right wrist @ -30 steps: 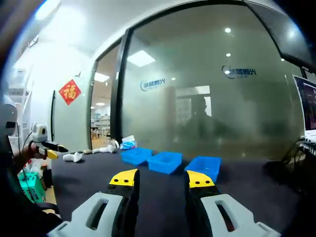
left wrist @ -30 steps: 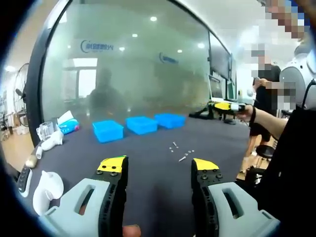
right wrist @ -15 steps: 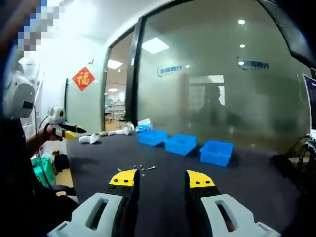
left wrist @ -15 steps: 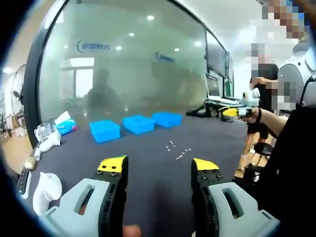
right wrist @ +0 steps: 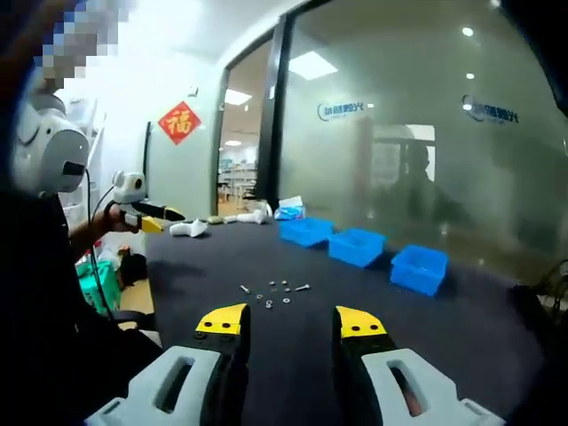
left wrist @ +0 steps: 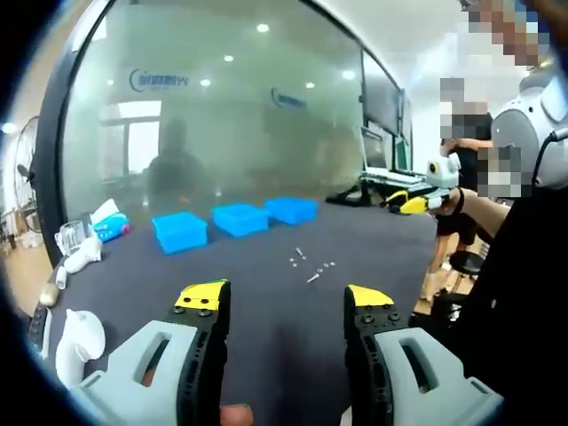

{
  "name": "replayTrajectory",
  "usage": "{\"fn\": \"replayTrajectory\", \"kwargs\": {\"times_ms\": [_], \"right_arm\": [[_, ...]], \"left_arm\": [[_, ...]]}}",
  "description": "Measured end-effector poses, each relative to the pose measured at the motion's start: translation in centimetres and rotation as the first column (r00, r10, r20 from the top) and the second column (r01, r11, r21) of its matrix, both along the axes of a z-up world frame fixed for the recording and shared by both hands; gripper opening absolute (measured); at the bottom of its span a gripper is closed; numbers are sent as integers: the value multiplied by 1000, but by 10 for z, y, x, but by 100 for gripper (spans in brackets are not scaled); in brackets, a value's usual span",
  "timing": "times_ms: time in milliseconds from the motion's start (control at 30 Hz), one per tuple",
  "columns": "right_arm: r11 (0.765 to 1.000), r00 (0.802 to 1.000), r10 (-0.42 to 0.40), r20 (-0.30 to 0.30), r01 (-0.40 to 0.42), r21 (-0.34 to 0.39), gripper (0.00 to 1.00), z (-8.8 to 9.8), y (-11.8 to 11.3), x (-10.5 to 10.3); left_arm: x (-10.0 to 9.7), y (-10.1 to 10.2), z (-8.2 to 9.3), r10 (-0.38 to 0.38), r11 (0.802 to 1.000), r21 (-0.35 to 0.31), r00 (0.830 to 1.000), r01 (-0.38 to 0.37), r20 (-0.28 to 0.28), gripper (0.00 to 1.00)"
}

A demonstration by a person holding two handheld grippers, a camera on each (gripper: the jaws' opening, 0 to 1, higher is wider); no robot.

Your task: Sort the screws, nuts, and washers into the corresponding bins

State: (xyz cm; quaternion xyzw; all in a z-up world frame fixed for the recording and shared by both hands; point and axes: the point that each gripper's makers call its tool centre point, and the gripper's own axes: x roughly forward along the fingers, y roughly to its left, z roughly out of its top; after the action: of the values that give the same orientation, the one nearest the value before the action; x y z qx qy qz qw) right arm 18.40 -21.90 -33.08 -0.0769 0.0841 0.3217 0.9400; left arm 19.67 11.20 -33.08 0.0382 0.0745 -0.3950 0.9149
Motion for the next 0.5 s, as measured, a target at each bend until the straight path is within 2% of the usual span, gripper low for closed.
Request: {"fn": "replayTrajectory", "kwargs": {"times_ms": [300, 500], "right_arm": [[1000, 999, 5, -47, -5, 1, 32, -2, 5, 8], [995, 996, 52, -78, -58, -76, 32, -5, 17, 24]], "left_arm": [[1, 3, -3, 6, 1000, -4, 1000, -6, -5, 50], [2, 5, -6, 7, 1000, -12, 1000, -7, -9, 50]]}}
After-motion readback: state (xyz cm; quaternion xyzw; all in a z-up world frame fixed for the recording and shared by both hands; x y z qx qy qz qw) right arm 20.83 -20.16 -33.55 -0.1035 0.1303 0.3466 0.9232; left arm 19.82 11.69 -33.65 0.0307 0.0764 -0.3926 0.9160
